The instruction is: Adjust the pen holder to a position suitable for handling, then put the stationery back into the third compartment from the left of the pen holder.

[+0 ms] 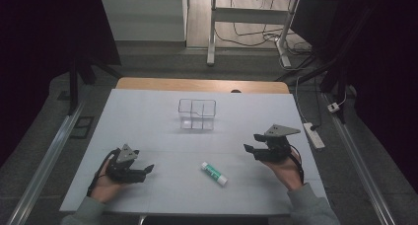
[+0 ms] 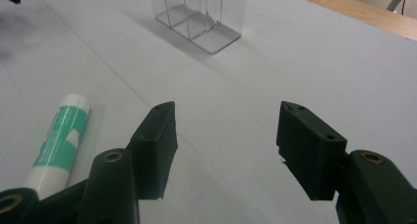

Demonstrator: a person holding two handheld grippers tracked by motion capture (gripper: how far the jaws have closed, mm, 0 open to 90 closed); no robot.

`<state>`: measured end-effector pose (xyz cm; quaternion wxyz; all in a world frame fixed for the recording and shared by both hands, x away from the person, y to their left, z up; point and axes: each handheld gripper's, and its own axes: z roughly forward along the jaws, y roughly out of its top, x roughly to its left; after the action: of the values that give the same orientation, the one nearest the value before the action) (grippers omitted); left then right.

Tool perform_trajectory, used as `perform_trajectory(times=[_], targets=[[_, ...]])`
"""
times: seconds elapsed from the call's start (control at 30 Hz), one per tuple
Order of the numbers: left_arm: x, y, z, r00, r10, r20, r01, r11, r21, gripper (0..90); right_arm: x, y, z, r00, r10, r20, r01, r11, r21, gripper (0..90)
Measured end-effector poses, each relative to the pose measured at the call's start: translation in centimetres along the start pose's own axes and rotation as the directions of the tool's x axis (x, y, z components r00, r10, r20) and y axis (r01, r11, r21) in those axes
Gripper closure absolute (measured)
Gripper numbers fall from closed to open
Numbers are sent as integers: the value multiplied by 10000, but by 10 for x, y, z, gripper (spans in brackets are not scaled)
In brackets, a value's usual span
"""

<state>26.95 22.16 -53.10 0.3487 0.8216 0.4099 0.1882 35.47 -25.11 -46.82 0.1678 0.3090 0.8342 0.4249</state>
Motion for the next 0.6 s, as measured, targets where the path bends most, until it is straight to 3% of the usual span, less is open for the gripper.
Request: perform_trajectory(times=[0.3,0.6], targets=[[-1,0,-1,10000,46,-5,-46,10000,-75,217,6,-8,-2,9994,3,-345,9,9994,352,394],[-1,0,-2,9999,99,-34,-100,9999,-85,217,21,-6,8,9957,-374,-853,450,9950,888,392]])
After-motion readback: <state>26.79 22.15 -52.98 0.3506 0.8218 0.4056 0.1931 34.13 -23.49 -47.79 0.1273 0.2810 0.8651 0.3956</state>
